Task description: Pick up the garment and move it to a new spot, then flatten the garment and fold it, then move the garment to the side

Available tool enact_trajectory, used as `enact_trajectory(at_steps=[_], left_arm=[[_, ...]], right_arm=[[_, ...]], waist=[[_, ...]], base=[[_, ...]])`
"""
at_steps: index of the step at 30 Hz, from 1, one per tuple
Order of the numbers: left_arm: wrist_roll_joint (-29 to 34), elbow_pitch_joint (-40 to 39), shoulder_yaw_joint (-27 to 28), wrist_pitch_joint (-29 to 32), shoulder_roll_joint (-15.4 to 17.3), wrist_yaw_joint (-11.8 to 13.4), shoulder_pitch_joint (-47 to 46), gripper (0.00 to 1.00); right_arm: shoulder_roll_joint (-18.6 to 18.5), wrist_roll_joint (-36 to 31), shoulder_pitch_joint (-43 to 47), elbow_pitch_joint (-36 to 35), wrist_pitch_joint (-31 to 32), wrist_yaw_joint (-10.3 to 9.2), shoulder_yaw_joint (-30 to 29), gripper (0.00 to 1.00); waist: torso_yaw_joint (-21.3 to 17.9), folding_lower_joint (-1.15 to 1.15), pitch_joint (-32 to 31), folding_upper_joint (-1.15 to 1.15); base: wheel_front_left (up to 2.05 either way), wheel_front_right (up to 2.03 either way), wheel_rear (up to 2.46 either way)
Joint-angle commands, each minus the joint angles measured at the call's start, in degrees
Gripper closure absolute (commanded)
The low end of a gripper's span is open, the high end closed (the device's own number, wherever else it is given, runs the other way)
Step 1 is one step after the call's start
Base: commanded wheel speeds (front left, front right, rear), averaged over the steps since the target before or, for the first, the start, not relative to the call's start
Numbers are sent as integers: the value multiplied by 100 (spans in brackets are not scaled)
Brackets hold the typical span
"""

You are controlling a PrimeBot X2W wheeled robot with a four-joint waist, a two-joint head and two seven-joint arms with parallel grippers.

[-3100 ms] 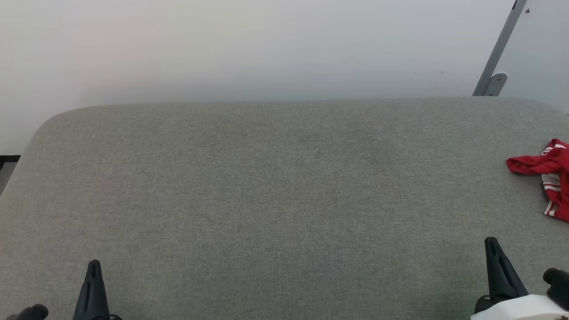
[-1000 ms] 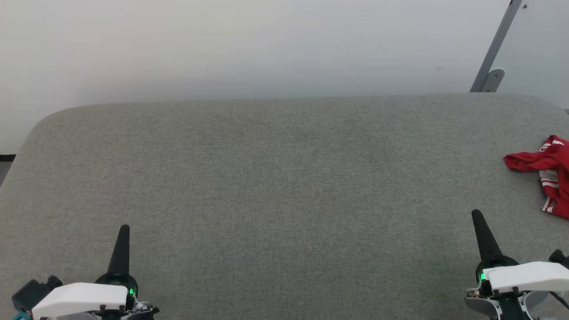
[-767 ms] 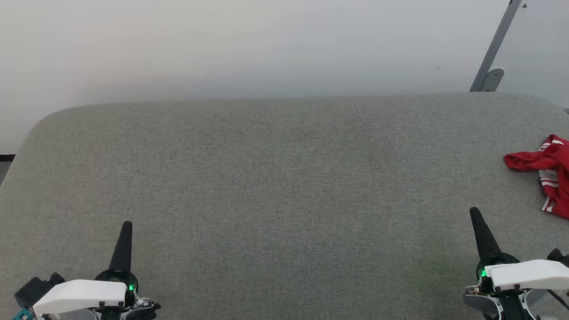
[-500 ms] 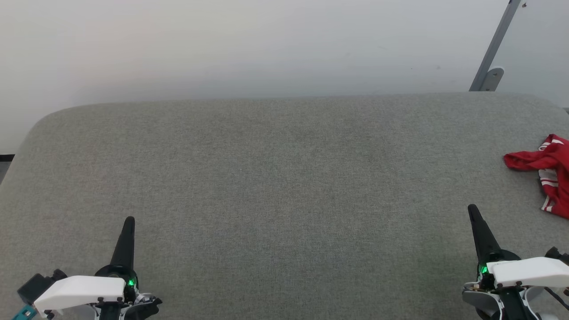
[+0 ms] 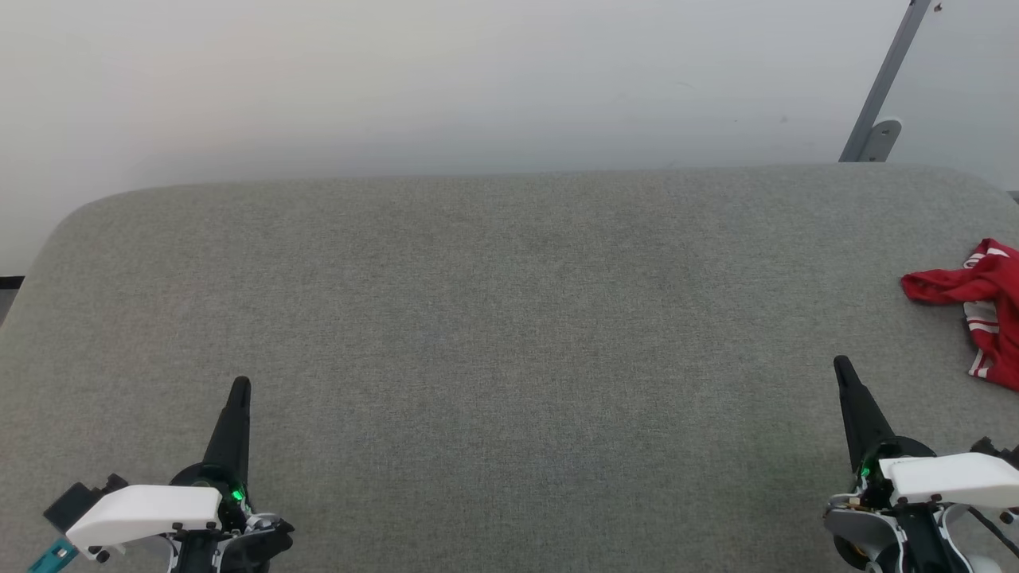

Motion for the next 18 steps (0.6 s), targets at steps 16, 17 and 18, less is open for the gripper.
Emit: enact_trajectory(at_steps=[16, 17, 18], left_arm=[[-650, 59, -40, 196, -34, -31, -214, 100], [-667, 61, -41, 205, -36, -31, -218, 100], [-684, 66, -43, 209, -38, -31, -223, 100]], right_arm=[[66, 698, -169, 43, 194, 0, -21, 100], [68, 734, -178, 44, 205, 0, -21, 100], [69, 774, -183, 45, 215, 0, -21, 100]], waist=[[-15, 0, 13, 0], [-16, 0, 14, 0], [-16, 0, 15, 0]], base=[[0, 0, 0], [0, 0, 0], [0, 0, 0]])
